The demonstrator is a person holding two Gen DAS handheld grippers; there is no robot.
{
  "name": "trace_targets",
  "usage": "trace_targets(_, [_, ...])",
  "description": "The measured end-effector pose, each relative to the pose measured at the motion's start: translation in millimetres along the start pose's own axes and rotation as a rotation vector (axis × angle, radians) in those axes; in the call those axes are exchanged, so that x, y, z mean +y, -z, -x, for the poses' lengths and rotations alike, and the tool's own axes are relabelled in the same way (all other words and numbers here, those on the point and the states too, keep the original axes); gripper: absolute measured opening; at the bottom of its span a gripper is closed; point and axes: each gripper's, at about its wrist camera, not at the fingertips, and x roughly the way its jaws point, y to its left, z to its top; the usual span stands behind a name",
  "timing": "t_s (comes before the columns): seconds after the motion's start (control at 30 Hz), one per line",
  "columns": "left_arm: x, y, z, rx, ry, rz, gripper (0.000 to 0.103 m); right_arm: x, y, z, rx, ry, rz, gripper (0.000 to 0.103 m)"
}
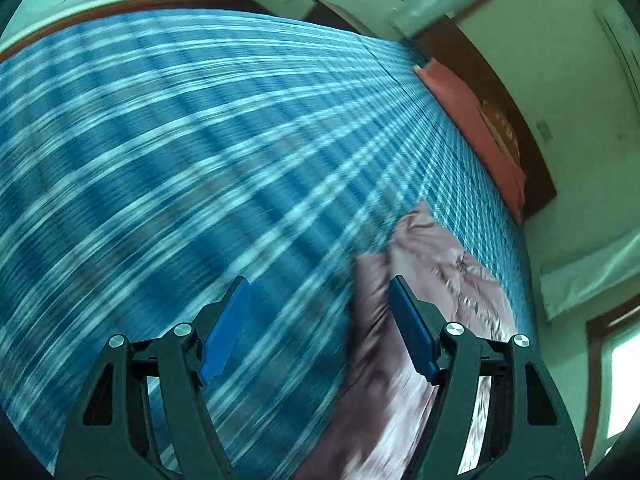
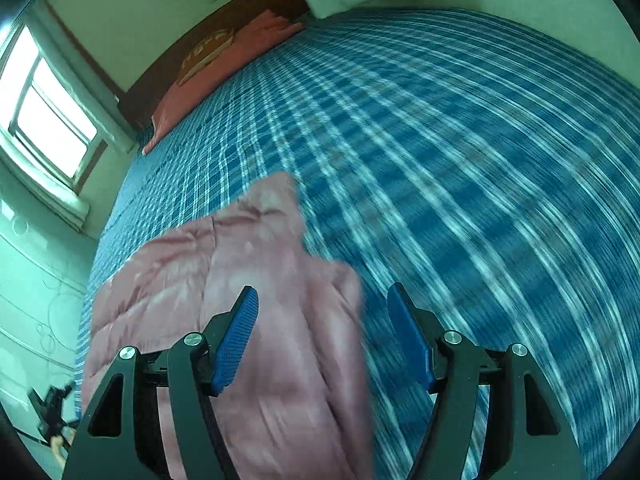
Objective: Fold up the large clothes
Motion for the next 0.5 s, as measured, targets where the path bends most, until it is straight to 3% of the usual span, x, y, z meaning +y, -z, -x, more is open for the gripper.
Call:
trace_targets(0.23, [49.2, 56.8, 58.2, -0.025, 0.022, 0.121, 0.071, -33.5, 65.7, 47.6, -0.021, -0.088, -0.117, 0.066])
trace_targets(0.5, [58.8, 135.0, 77.6, 0.026, 0.167, 0.236, 0.071, -30.4, 134.3, 40.8, 0.042, -0.271, -0.262, 0.067])
